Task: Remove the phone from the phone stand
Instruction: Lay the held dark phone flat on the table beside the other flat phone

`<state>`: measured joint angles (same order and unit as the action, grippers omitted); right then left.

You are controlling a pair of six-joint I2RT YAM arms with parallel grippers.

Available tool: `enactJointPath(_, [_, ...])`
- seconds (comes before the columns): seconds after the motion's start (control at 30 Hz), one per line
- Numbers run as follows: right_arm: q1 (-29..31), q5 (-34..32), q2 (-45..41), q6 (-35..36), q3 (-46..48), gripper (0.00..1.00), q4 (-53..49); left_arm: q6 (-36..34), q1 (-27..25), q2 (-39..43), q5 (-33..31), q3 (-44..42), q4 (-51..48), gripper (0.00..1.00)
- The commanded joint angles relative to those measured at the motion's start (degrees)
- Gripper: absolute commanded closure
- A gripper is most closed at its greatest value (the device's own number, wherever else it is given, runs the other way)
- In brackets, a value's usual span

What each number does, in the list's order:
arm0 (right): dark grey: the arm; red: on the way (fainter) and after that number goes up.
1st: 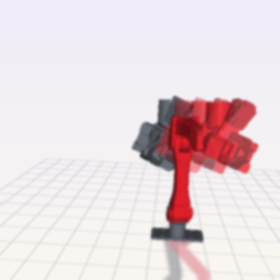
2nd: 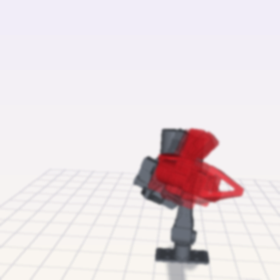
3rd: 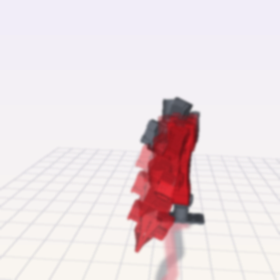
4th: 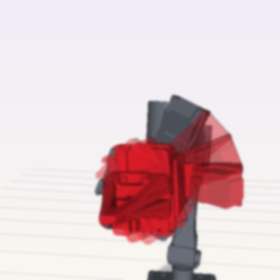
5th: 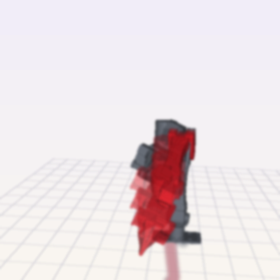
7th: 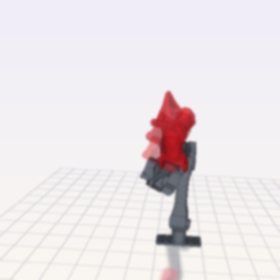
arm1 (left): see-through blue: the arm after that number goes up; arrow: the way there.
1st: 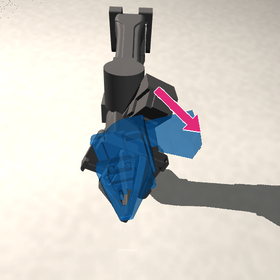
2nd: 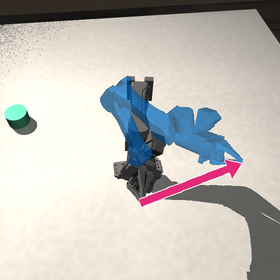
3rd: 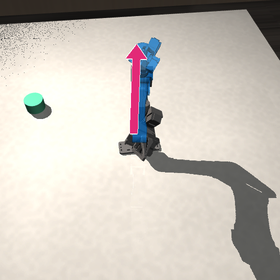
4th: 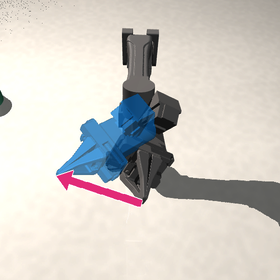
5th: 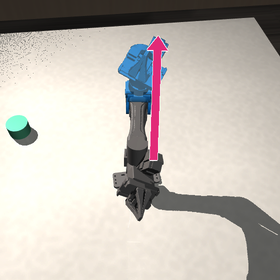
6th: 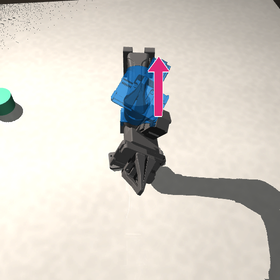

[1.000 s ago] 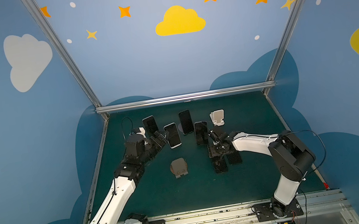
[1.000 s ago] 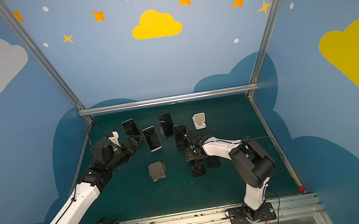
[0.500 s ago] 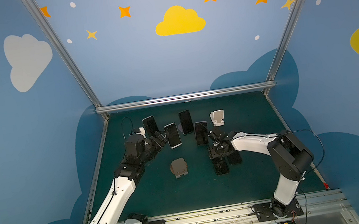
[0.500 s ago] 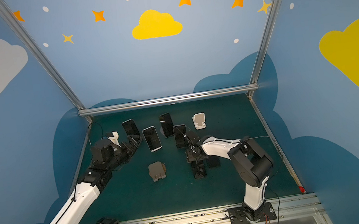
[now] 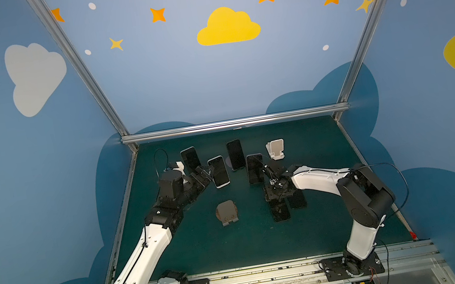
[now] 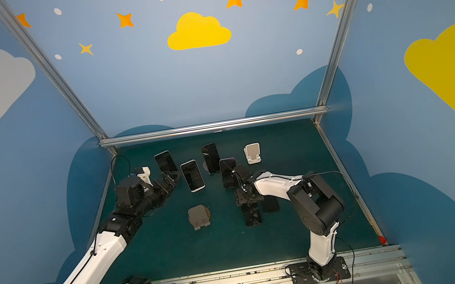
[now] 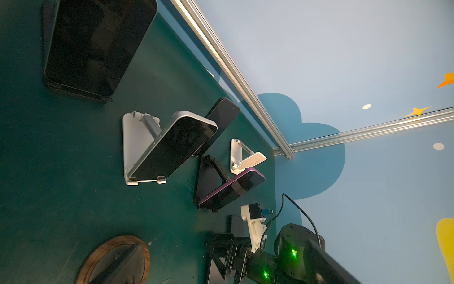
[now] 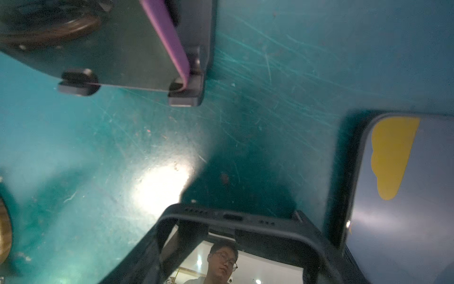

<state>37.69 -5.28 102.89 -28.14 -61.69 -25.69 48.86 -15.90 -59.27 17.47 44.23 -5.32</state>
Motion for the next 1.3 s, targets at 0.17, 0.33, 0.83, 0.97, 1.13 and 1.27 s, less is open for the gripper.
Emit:
enactJointPath(0.17, [-1.39,-3.99,2.95,0.05,-2.06,0.38,-10.23,-0.35,-0.14,-0.56,0.1,0.07,1.06,0.0])
enactJointPath(0.33, [-0.95,-1.48,2.2,2.42,-6.1,0.38,-18.69,-0.44,-0.01,-0.33,0.27,0.25,0.84,0.0])
enactJointPath(0.83, [-1.11,5.71,5.24,2.48,-8.18,0.38,-16.64,-0.7,-0.18,1.15,-0.29,0.07,0.84,0.0])
enactJointPath(0.97, [-0.76,5.55,5.09,-0.89,-7.99,0.38,-14.62,-0.78,-0.19,1.15,-0.51,-0.02,0.84,0.0])
enactJointPath(1.13, [-0.27,5.28,4.29,-4.98,-6.16,0.36,-10.01,-0.87,-0.2,0.96,-0.69,-0.02,0.75,0.0])
enactJointPath(1.27, [0.01,5.51,5.68,-6.39,-6.24,0.35,-8.02,-0.74,-0.18,0.9,-0.51,0.06,0.8,0.0])
